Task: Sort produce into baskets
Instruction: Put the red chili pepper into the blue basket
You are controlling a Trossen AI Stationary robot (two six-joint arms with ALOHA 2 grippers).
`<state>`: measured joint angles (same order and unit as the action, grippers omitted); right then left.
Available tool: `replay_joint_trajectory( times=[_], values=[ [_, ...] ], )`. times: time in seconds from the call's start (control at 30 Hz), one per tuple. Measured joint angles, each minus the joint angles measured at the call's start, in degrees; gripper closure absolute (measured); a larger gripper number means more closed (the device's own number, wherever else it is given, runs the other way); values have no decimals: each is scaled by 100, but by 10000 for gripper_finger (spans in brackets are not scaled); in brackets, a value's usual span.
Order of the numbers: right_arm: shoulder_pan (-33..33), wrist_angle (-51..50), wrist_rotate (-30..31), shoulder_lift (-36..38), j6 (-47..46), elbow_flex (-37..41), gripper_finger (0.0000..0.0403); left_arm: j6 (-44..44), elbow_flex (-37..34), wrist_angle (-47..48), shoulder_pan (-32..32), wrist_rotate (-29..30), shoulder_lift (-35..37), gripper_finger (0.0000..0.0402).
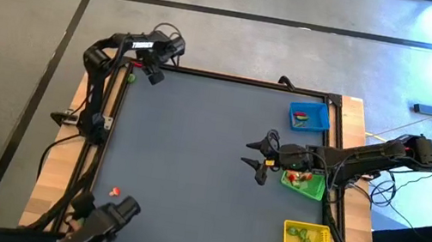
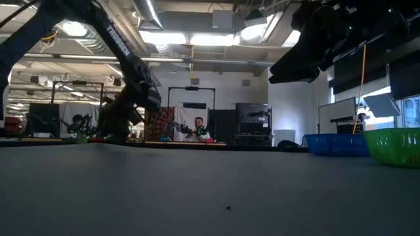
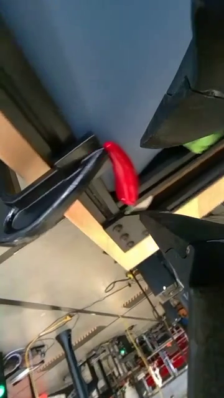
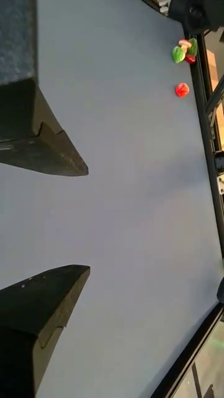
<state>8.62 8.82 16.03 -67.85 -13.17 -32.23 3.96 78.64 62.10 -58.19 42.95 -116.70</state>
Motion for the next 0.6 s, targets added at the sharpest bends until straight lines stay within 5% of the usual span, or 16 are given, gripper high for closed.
replay_joint_trajectory(
  times=[0.43, 0.6],
  values=[
    [-2, -13, 297, 0, 17, 0, 157, 918, -115, -521, -319, -334, -293, 226],
    [0, -39, 298, 0, 17, 0, 157, 1546, -101, -661, -347, -752, -302, 255]
  ],
)
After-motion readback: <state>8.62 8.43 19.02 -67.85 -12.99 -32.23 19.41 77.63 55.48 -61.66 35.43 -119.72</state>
